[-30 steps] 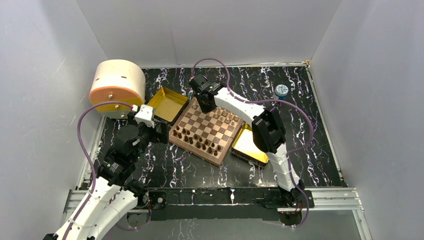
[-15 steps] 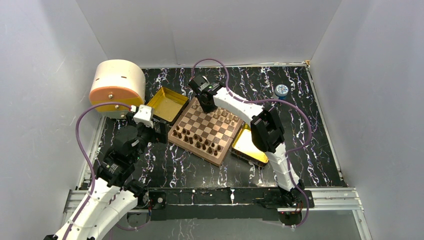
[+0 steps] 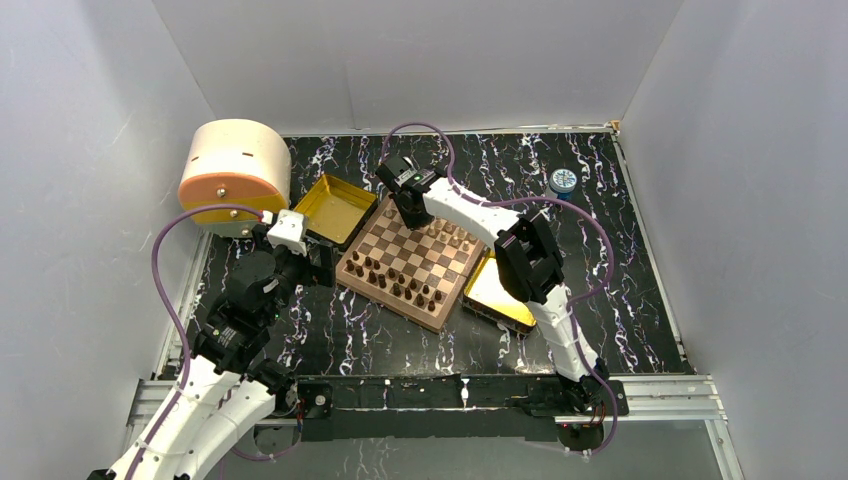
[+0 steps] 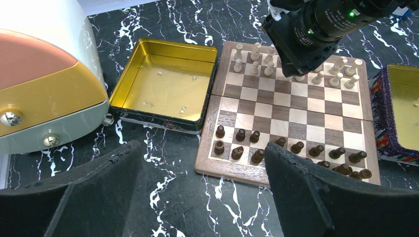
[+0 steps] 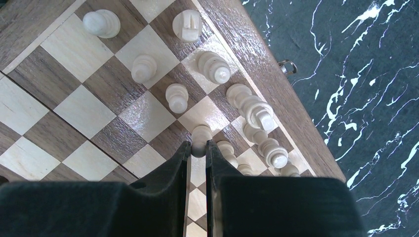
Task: Set up the chess pieces on the board
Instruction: Place the chess piece on the chessboard.
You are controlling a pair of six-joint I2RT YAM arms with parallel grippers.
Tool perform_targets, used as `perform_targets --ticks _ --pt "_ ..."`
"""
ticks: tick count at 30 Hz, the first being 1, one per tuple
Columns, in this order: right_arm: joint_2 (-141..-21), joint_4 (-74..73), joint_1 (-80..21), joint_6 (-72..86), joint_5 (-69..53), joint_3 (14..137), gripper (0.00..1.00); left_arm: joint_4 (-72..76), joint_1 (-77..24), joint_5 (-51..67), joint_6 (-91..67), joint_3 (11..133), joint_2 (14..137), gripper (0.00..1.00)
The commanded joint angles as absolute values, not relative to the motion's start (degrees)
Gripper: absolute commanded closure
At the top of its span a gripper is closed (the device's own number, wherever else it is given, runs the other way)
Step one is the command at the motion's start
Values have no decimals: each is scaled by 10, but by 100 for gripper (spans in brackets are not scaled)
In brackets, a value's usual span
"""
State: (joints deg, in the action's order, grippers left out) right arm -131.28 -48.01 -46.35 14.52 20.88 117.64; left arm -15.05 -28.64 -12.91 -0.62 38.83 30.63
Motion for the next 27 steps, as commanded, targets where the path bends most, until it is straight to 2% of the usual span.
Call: perform_targets --ticks 1,27 --pt "-1311 -460 -460 142 215 1194 80 -147 -287 -138 -2 387 305 9" --pt "-1313 -451 -453 152 197 1185 80 -146 -287 -136 -3 386 306 8"
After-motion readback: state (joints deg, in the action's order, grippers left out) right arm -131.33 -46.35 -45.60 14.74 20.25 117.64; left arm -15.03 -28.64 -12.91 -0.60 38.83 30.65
